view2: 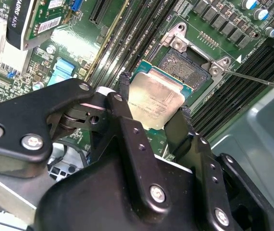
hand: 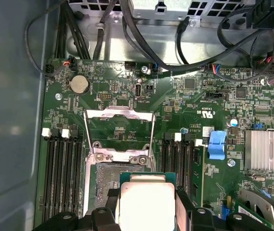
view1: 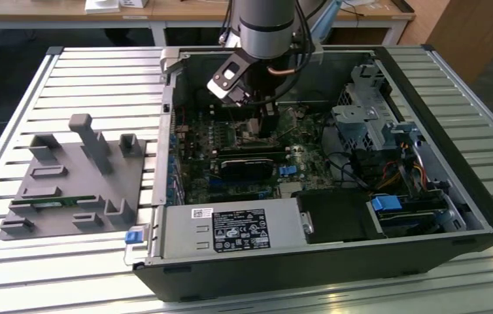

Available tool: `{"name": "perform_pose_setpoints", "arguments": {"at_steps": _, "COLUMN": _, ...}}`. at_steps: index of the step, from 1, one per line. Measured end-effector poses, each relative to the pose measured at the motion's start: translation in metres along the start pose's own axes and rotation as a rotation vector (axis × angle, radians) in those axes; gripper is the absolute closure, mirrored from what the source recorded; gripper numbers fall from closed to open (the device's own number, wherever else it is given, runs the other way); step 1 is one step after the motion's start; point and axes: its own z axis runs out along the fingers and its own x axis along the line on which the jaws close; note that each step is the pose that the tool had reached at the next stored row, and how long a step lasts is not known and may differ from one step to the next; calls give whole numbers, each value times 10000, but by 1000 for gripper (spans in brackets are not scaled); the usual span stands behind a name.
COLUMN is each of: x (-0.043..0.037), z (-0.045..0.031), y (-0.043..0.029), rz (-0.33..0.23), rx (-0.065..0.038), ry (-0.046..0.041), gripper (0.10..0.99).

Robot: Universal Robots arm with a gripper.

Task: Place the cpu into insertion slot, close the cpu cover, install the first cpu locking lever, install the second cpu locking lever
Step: 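Place the cpu into insertion slot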

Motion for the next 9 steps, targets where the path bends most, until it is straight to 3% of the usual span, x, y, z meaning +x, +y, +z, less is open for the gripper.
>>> {"name": "perform_pose_setpoints", "arguments": {"at_steps": 9, "x": 0, "z": 26, "y": -2, "rz": 0, "rx": 0, "ry": 1, "gripper": 545}}
